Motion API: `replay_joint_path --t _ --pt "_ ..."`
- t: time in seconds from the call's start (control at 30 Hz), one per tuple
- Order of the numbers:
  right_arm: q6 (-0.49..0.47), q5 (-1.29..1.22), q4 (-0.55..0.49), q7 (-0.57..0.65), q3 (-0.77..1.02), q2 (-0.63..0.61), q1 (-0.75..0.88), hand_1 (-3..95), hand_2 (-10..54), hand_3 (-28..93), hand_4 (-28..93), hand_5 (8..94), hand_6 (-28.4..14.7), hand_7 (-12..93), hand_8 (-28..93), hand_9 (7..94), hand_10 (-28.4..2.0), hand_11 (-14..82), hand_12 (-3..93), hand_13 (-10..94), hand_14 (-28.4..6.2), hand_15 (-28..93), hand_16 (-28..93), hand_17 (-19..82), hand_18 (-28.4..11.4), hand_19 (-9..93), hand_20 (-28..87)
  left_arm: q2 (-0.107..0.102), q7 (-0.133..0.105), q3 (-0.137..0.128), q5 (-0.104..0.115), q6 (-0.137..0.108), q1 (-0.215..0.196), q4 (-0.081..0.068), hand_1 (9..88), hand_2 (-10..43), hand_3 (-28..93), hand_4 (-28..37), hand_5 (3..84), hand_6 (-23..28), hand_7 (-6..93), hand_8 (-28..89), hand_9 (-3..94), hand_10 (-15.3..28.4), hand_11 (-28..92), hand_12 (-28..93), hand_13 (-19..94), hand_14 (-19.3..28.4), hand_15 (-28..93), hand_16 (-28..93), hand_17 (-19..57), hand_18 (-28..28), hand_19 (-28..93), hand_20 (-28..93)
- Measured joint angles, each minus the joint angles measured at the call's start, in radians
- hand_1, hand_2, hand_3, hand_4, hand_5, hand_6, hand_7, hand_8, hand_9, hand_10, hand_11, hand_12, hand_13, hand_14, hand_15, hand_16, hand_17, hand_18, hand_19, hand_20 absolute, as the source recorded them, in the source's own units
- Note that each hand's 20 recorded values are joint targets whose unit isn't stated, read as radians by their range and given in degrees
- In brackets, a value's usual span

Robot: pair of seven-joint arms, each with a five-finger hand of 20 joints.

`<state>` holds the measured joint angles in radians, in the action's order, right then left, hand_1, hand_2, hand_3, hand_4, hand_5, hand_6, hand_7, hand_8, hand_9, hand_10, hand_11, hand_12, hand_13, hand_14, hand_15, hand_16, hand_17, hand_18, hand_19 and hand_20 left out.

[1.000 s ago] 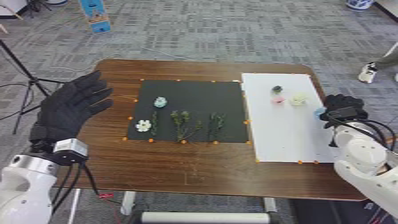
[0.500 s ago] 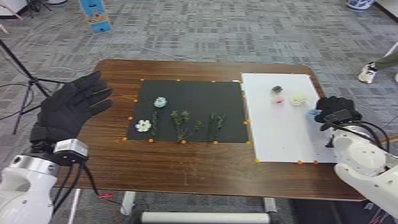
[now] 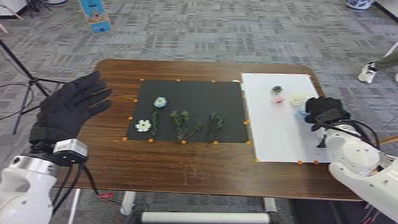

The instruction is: Arrange flowers

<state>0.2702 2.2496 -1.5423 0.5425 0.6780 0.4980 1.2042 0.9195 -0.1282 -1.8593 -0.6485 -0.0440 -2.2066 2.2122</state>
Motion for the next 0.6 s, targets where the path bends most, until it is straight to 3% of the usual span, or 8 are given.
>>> replay_joint_path --t 0.6 --pt "-0.039 0.003 -0.076 -0.016 0.038 0.022 0.046 36.5 -9.5 83 -28 50.5 2.1 34 -16 54.0 -8.9 28.8 23.3 67 -4.6 88 36 38 -19.7 93 60 0.012 0.008 -0.005 -0.002 0.0 0.0 0.001 23.4 -2.6 71 -28.3 33.3 3.5 20.4 -10 32.0 13.4 25 17 26 15.2 32 0 -8.3 23.1 47 10"
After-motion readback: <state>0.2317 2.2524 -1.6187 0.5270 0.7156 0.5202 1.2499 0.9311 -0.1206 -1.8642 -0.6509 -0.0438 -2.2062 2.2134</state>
